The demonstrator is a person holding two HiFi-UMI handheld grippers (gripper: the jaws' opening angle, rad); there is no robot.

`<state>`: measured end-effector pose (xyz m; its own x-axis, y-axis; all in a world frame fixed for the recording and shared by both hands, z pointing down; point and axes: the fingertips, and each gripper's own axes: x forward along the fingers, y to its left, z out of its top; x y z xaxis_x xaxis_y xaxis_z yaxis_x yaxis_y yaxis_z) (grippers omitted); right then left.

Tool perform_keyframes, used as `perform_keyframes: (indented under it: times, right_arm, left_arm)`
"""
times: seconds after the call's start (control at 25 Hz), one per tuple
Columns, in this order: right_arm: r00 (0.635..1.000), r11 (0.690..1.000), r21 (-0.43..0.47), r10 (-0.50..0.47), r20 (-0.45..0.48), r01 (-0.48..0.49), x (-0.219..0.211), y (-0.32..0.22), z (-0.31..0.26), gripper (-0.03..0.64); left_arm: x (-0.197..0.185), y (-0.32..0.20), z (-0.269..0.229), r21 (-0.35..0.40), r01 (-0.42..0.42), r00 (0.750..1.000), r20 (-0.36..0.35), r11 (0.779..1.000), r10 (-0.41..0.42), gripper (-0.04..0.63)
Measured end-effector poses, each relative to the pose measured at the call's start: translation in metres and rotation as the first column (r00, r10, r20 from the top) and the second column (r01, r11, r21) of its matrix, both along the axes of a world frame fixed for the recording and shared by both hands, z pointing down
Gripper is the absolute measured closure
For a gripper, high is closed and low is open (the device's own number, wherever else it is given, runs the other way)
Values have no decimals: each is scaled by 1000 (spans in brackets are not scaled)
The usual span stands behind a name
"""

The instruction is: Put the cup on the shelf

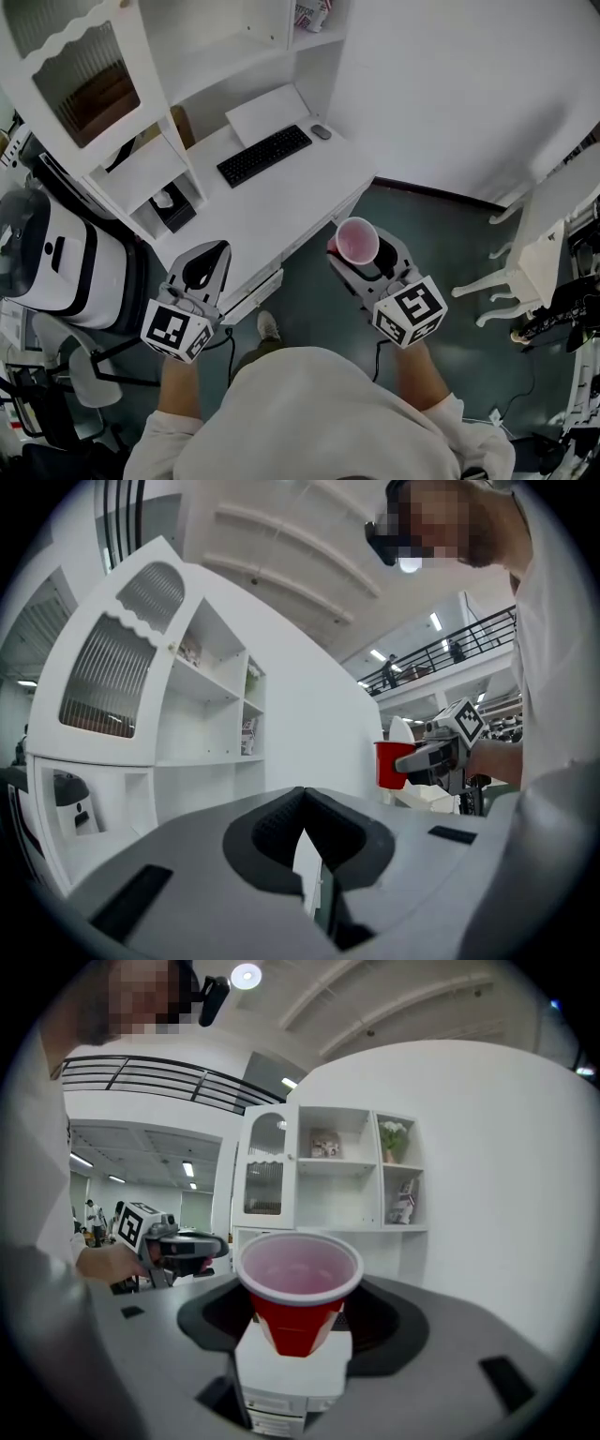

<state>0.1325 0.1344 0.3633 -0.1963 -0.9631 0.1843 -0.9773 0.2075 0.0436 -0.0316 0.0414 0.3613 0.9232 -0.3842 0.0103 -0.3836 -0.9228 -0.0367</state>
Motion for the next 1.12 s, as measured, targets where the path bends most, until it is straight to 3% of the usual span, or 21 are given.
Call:
perform_keyframes:
  times: [0.6, 1.12]
  right_arm:
    - [1000, 1000, 11, 25, -12, -25, 21, -143, -11, 319]
    - [998, 998, 53, -30, -53, 33, 22, -242, -45, 321]
  left_arm:
    - [20, -129, 9, -21, -31, 1000, -3, 999, 31, 594]
    - [12, -175, 21, -49, -15, 1000, -8, 999, 14, 594]
